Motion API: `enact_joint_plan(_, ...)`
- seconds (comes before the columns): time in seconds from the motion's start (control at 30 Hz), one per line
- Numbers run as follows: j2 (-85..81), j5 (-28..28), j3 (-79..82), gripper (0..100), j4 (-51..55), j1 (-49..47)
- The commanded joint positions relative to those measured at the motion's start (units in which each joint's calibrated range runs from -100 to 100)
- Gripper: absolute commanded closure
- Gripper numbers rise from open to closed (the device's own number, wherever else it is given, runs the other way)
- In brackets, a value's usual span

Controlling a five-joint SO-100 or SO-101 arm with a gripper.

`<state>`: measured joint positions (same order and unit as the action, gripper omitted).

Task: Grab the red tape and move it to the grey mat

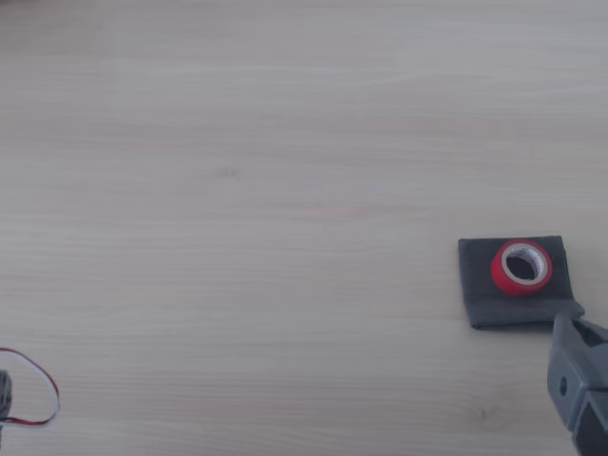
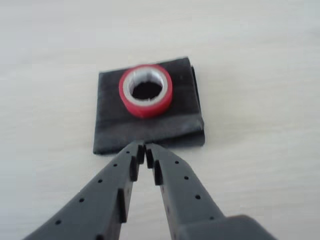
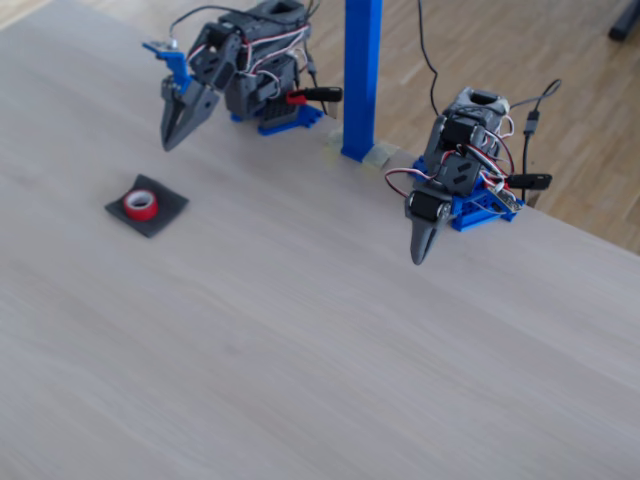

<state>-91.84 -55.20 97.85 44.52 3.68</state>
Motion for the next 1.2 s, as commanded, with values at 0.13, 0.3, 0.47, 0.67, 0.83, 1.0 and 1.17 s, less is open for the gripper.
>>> enact_joint_plan(0.13,-6.83,-1.31,1.43,98,11.55,-0.44)
enact_joint_plan(0.3,-7.08,-2.26,1.52,98,19.77,-0.71)
enact_joint_plan(0.47,-7.25,-2.26,1.52,98,25.88,-1.25)
enact_joint_plan(0.67,-7.25,-2.36,1.52,98,30.97,-1.16)
enact_joint_plan(0.83,-7.25,-2.67,1.52,98,30.80,-1.25)
enact_joint_plan(1.0,-7.00,-2.31,1.43,98,30.71,-0.44)
enact_joint_plan(1.17,-6.75,-2.26,1.43,98,30.63,-0.35)
